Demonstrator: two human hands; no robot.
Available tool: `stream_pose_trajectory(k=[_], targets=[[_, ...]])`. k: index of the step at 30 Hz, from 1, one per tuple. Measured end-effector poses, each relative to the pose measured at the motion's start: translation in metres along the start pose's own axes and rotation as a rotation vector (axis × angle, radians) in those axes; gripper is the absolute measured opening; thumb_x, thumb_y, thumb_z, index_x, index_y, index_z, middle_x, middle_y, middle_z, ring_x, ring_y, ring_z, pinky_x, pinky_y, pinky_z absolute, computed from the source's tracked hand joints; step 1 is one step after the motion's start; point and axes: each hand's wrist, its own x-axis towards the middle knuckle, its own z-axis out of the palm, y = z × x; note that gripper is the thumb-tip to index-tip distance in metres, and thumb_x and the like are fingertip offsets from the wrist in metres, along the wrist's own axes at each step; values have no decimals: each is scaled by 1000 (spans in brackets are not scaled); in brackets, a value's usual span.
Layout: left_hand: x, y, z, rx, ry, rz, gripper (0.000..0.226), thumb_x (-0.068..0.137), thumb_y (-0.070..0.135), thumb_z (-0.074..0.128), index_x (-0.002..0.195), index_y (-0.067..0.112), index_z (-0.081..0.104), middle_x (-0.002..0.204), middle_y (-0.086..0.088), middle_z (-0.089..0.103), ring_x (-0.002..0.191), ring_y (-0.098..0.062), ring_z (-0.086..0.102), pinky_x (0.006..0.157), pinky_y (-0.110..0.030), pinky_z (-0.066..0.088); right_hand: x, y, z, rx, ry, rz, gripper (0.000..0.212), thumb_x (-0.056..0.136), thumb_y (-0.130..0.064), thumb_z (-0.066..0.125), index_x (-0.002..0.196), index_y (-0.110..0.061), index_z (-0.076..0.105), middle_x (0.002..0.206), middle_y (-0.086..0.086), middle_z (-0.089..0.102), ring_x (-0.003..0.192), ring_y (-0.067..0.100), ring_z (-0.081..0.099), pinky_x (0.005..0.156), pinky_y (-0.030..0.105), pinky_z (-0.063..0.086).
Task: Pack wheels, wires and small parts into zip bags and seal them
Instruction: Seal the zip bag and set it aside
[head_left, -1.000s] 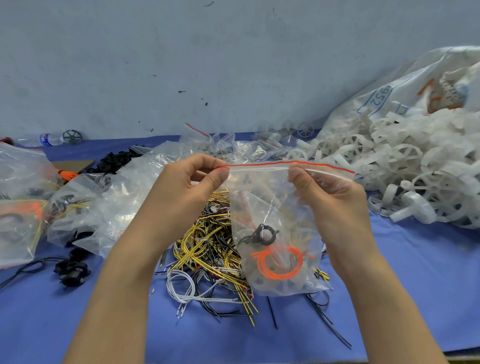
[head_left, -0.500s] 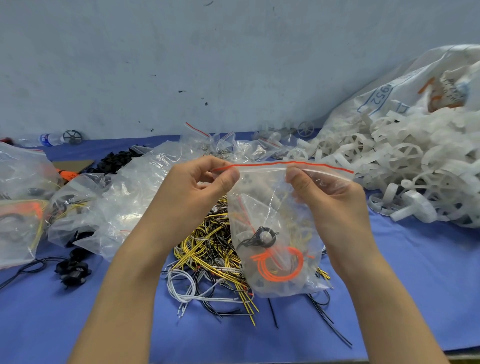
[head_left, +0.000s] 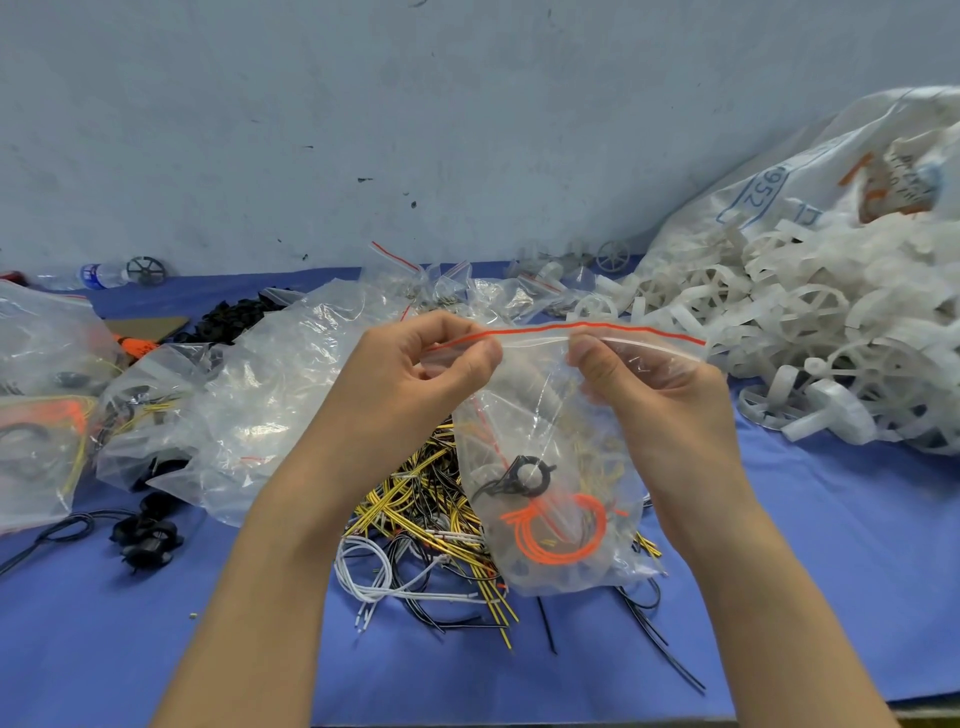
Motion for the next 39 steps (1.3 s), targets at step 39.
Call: stream_pose_trajectory(k=[39], targets=[[-2,15,4,149,-51,50,7,90,28,70,83,25,72,66,14,62,62,-1,52,59,-13,40,-1,1,2,-3,-167,-49,14,89,-18,72,85,-29,80,80,-12,76,73,-4,65,65,11,48]])
